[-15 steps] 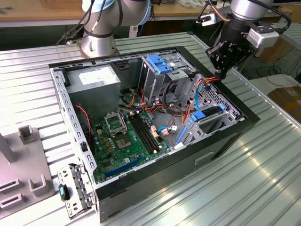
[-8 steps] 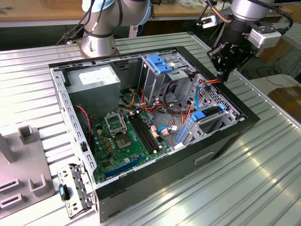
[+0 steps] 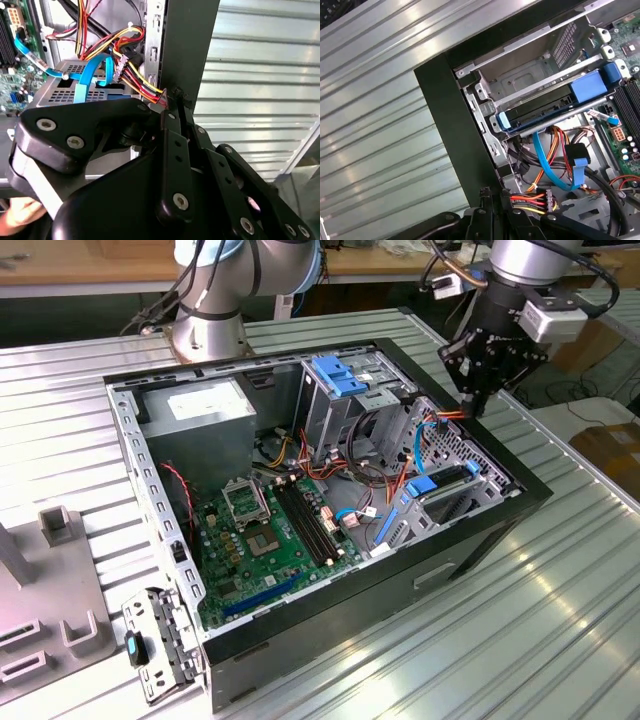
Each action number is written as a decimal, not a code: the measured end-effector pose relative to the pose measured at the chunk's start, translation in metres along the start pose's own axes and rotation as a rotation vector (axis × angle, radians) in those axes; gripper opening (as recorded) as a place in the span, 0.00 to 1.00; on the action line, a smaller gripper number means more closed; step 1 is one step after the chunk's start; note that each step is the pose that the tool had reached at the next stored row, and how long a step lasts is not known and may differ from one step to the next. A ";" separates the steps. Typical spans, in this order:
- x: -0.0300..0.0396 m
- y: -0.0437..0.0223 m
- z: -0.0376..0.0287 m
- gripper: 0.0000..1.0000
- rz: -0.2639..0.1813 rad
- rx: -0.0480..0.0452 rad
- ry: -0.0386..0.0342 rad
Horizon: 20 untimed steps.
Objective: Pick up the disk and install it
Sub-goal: 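Insert the first disk wire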
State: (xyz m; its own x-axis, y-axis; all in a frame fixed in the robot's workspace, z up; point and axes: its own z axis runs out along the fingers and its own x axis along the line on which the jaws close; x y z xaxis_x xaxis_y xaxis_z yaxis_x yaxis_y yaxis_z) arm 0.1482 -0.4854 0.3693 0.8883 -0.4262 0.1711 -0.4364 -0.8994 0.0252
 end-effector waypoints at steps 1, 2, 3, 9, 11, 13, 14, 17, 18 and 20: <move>0.0000 0.0000 0.0001 0.17 0.032 -0.0055 -0.0009; 0.0000 0.0000 0.0002 0.17 0.049 -0.0084 -0.0013; 0.0000 0.0000 0.0002 0.17 0.064 -0.0112 -0.0016; -0.0002 0.0000 0.0009 0.17 0.221 -0.0385 -0.0056; -0.0002 0.0000 0.0013 0.17 0.285 -0.0496 -0.0072; -0.0003 -0.0001 0.0016 0.17 0.328 -0.0572 -0.0083; -0.0003 0.0000 0.0018 0.17 0.359 -0.0624 -0.0092; -0.0003 0.0000 0.0017 0.17 0.403 -0.0702 -0.0102; -0.0001 0.0000 0.0006 0.17 0.411 -0.0715 -0.0105; 0.0006 0.0001 -0.0037 0.17 0.432 -0.0763 -0.0102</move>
State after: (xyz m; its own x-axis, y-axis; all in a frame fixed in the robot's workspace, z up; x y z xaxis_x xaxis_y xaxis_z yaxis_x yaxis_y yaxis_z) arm 0.1482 -0.4853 0.3730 0.6227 -0.7633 0.1722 -0.7774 -0.6284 0.0262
